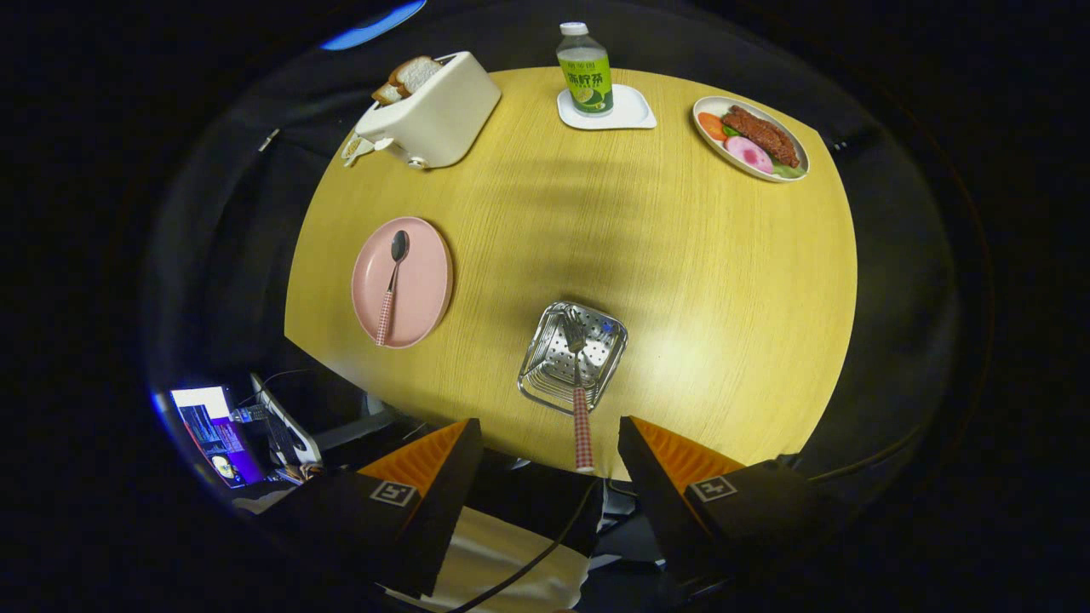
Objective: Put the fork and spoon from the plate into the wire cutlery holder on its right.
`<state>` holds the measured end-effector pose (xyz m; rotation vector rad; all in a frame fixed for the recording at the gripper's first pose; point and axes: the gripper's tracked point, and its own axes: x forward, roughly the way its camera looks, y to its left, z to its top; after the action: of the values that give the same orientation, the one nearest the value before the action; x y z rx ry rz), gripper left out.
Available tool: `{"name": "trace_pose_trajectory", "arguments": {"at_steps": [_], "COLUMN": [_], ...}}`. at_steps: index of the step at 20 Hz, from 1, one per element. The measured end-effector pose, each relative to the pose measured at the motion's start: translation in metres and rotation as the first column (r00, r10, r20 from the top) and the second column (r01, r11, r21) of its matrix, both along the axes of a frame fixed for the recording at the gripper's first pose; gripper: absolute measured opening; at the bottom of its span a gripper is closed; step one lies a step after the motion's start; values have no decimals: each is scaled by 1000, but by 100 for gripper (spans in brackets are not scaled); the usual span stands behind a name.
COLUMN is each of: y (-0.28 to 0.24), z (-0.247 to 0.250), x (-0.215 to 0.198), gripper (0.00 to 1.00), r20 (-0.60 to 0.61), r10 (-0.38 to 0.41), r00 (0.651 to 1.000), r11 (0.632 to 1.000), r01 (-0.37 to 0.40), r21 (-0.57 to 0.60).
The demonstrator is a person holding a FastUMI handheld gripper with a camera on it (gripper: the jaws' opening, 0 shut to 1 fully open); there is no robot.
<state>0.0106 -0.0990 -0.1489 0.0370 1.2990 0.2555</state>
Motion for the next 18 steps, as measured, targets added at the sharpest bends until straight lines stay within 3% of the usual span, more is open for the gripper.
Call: {"name": "trace_pose_trajectory", "arguments": {"at_steps": [7,13,18], "y": [18,58,116], "z": [19,29,24], "x": [-19,-20,-8], "gripper": [99,100,99], "r20": [192,390,460], "r10": [-56,-79,-73], "r00": [980,917,885], "r11": [998,997,995], "r01": [50,63,31], "r21": [35,55,97]}}
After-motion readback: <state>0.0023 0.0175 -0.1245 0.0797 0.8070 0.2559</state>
